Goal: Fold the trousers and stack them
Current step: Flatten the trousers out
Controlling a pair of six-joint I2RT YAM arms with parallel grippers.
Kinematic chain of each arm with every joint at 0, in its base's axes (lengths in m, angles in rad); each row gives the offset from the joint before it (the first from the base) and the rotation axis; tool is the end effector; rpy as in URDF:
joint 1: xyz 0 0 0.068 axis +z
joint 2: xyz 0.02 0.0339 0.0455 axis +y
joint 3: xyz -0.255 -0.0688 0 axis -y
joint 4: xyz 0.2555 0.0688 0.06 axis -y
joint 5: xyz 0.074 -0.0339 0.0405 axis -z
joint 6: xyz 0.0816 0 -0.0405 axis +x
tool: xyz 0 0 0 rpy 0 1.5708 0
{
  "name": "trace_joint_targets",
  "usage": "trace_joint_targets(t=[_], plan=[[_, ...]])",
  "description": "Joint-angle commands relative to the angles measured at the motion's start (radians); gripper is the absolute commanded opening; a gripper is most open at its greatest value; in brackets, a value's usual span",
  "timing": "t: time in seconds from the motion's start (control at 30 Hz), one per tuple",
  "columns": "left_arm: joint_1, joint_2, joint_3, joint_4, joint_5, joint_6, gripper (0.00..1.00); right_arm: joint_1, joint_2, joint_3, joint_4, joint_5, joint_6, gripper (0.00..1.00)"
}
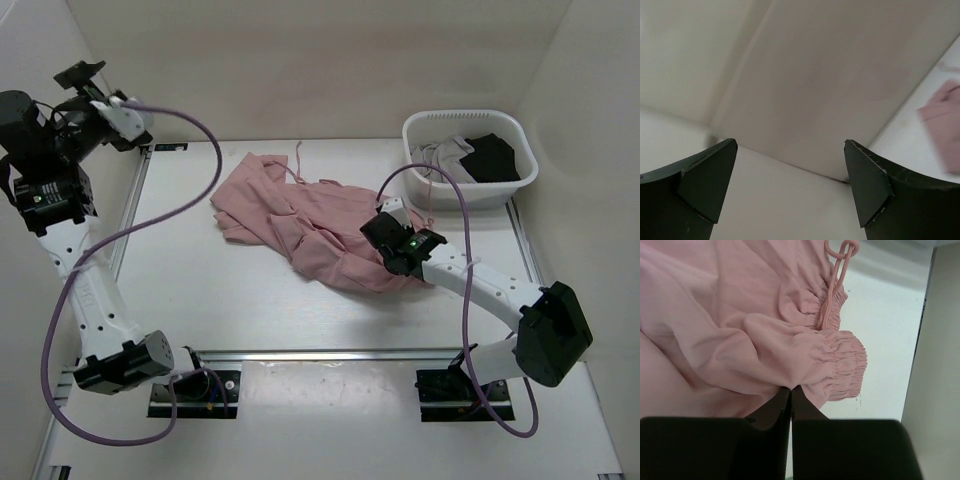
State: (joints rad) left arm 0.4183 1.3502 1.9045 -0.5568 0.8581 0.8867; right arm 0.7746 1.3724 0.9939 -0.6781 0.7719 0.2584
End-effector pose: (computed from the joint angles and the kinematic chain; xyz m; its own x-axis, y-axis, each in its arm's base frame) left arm 0.2784 0.0562 0.5475 0.3285 0.7006 -0.6334 0.2708 0.5726 0.7738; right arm 0.2503 0.1653 0.2095 -0.6670 -0.3966 -0.6307 -0.0885 0.8827 -0.4615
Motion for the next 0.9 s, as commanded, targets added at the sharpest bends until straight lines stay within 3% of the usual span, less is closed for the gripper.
trace_joint_targets(t=[0.0,0.1,0.17,0.3,0.47,0.63,0.73,0.77,0.83,0.87], plan=[[-0.035,-0.048,-0.031,0.023,0.091,0.600,1.00,0.005,0.010,0.058,0.032,0.043,-0.056,0.00],[-0.058,-0.066,-0.044,0.023,0.136,0.871,1.00,0.005,0.010,0.058,0.063,0.052,-0.082,0.00],[-0.067,-0.066,-0.035,0.023,0.162,0.972,1.00,0.005,0.010,0.058,0.087,0.061,-0.096,0.00],[-0.136,-0.031,0.074,0.023,0.162,0.989,1.00,0.005,0.010,0.048,0.106,0.083,-0.131,0.00],[-0.156,-0.031,0.071,0.023,0.121,1.080,1.00,0.005,-0.010,0.028,0.127,0.092,-0.140,0.00],[-0.170,-0.075,0.005,0.023,0.059,0.842,1.00,0.005,-0.021,-0.012,0.147,0.092,-0.097,0.00],[-0.170,-0.075,0.010,0.023,-0.048,0.422,1.00,0.005,-0.032,-0.012,0.147,0.092,-0.067,0.00],[-0.170,-0.063,0.010,0.023,-0.124,0.188,1.00,0.005,-0.041,-0.021,0.147,0.105,-0.067,0.00],[-0.170,-0.063,-0.091,0.023,-0.197,0.060,1.00,0.005,-0.051,-0.021,0.138,0.106,-0.053,0.00],[-0.170,-0.063,-0.144,0.000,-0.218,0.028,0.87,0.005,-0.052,-0.021,0.138,0.106,-0.044,0.00]])
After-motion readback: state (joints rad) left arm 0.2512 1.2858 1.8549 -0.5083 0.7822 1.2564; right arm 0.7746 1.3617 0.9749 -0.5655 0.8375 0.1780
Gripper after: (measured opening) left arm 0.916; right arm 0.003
